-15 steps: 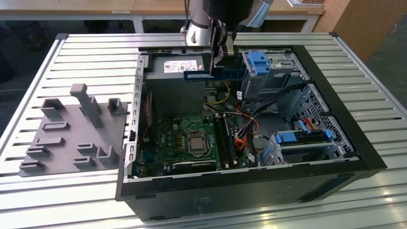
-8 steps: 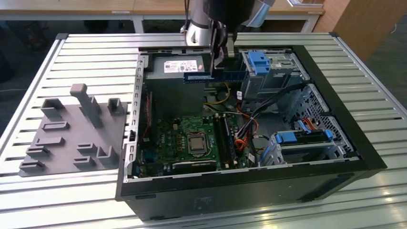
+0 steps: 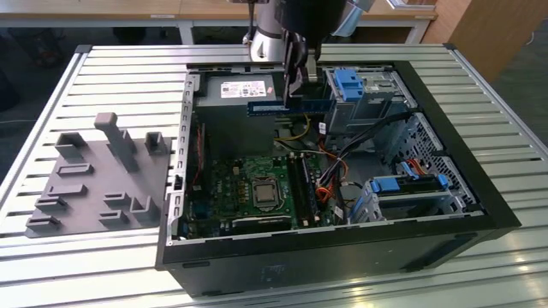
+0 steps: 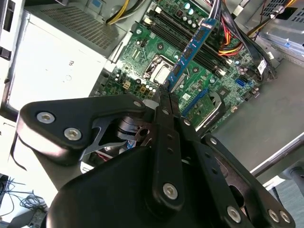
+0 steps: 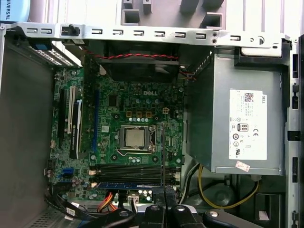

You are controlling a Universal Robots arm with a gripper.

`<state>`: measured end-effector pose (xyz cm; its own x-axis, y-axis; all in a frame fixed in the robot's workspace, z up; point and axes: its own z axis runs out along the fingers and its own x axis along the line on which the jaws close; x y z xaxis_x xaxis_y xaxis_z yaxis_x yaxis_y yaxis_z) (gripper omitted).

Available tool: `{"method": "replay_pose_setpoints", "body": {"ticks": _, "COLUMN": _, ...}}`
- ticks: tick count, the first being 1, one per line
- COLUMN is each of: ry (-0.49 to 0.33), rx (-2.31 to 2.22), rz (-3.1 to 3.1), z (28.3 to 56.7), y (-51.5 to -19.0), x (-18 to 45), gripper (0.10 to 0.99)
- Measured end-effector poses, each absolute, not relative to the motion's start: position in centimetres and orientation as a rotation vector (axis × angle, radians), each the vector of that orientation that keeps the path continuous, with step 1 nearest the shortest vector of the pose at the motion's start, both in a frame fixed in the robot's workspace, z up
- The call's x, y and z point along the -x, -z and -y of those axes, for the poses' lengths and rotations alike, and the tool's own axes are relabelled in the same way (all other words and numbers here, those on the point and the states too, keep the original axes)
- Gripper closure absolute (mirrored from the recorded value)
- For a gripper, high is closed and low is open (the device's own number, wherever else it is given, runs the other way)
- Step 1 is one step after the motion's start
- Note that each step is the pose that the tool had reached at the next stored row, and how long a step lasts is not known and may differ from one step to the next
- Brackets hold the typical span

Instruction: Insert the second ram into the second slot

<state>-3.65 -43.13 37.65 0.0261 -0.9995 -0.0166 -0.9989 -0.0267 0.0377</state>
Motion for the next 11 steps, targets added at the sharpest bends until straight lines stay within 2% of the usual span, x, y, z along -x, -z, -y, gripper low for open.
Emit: {"method": "replay_pose_setpoints", "body": {"ticks": 11, "ry": 0.059, "rx": -2.08, "rz": 2.335, "z": 43.16, "y": -37.57, "x": 3.64, "gripper": 0.969}}
